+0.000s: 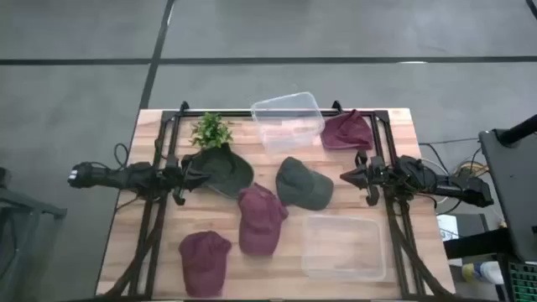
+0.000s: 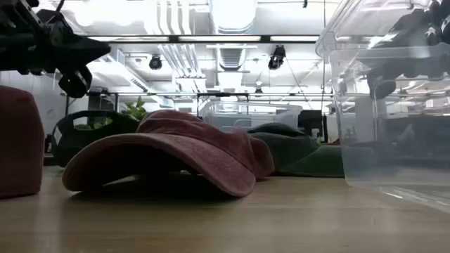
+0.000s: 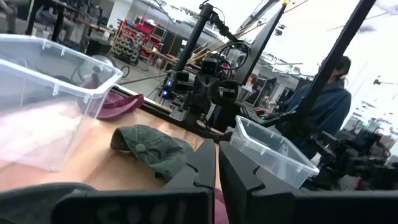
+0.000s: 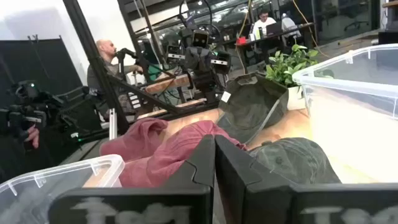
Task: Pick & Place hat
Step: Put the black cap into the top transparent bin
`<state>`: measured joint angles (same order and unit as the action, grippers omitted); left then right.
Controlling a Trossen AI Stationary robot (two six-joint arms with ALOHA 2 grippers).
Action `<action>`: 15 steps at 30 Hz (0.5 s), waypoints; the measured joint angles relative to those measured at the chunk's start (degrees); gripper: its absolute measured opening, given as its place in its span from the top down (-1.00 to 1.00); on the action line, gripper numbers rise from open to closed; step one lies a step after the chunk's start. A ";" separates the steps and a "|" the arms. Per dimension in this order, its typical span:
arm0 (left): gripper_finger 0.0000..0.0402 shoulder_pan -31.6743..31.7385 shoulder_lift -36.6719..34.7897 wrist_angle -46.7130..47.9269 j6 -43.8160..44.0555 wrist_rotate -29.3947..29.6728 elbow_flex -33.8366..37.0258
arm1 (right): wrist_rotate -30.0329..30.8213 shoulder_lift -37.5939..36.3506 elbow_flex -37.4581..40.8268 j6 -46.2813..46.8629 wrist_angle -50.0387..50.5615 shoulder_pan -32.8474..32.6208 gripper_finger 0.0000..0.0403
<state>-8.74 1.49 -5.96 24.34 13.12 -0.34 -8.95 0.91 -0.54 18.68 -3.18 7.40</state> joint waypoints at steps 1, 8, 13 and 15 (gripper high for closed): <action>0.93 0.00 0.01 -0.10 1.21 0.11 0.00 | 0.00 0.00 0.00 0.02 -0.01 0.00 0.96; 0.93 -0.01 0.01 -0.24 4.62 1.34 0.00 | 0.00 0.00 0.00 -0.07 0.00 0.00 0.96; 0.93 -0.01 0.01 -0.66 7.51 2.00 0.00 | -0.01 0.00 0.00 8.55 -1.16 0.00 0.96; 0.93 -0.01 0.01 -0.68 11.24 2.14 0.00 | -0.04 -0.01 0.00 17.83 -2.91 0.00 0.96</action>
<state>-8.75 1.50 -6.63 35.57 15.27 -0.34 -8.99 0.90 -0.54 36.50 -6.09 7.40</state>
